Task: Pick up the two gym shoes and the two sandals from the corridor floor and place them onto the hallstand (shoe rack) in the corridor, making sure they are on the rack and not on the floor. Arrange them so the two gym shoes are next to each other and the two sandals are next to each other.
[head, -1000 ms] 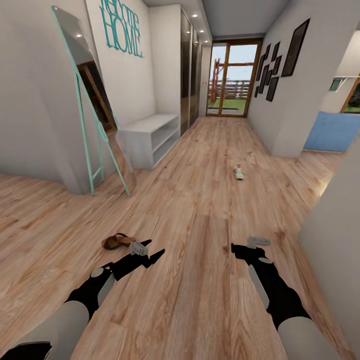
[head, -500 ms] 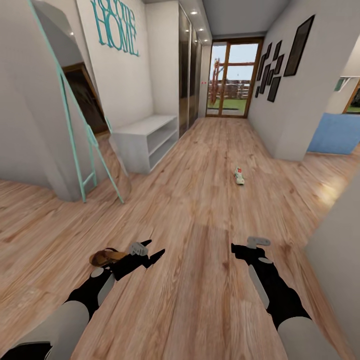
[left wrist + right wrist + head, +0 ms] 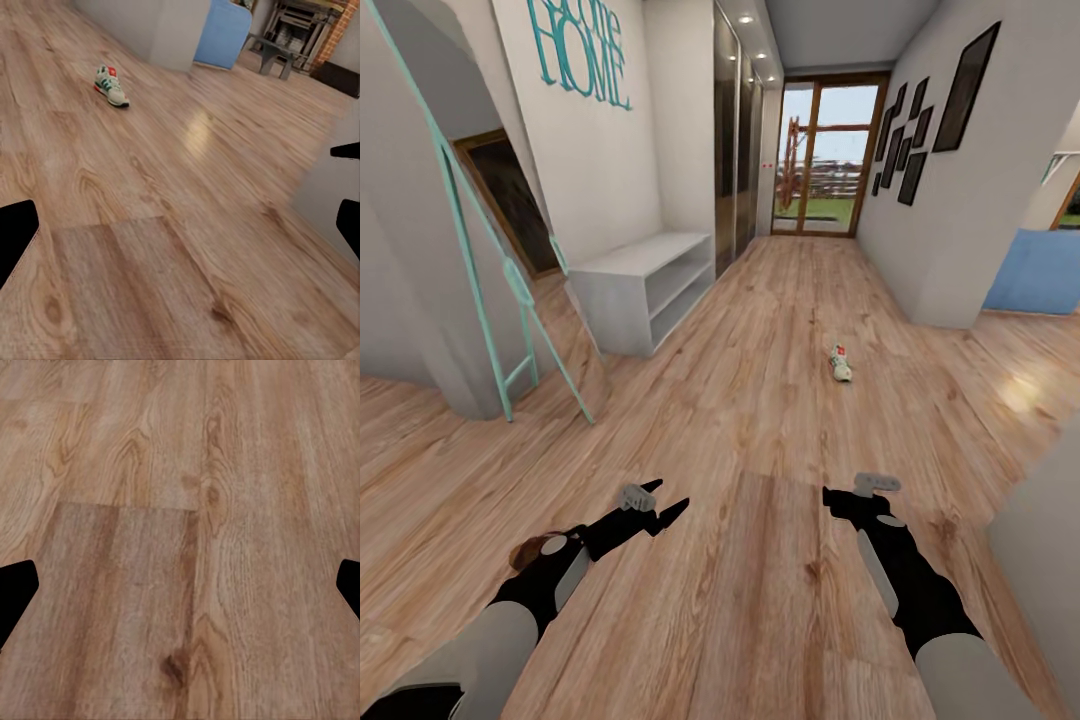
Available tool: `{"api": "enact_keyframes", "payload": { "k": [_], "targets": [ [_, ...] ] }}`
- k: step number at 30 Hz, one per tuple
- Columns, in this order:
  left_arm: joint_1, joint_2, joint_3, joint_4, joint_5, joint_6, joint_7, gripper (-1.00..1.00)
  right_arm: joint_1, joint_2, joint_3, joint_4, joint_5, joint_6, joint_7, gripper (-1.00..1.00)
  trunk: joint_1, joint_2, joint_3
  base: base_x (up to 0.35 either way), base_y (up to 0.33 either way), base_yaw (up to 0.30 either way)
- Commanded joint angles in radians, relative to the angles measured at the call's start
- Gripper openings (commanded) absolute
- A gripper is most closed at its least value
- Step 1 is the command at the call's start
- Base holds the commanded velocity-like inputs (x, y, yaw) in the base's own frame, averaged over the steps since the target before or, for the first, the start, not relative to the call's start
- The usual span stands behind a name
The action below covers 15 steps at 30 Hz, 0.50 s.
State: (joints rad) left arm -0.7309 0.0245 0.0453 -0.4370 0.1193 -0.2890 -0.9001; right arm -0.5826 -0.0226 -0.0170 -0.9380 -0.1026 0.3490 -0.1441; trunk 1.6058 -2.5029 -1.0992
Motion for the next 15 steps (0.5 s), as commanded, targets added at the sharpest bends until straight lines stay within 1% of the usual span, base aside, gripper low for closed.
{"api": "enact_keyframes", "payload": {
  "k": [1,15],
  "targets": [
    [-0.001,0.0,0.002,0.001,0.002,-0.003,-0.005,1.0,0.0,0.0,0.002,-0.001,-0.01,0.004,-0.006,1.0,0.0,0.0,-0.001,0.345,-0.033,0.0],
    [-0.001,0.0,0.004,0.001,0.002,-0.003,-0.005,1.0,0.0,0.0,0.002,-0.002,-0.009,0.004,-0.006,1.0,0.0,0.0,-0.001,0.347,-0.005,0.0]
  ]
}}
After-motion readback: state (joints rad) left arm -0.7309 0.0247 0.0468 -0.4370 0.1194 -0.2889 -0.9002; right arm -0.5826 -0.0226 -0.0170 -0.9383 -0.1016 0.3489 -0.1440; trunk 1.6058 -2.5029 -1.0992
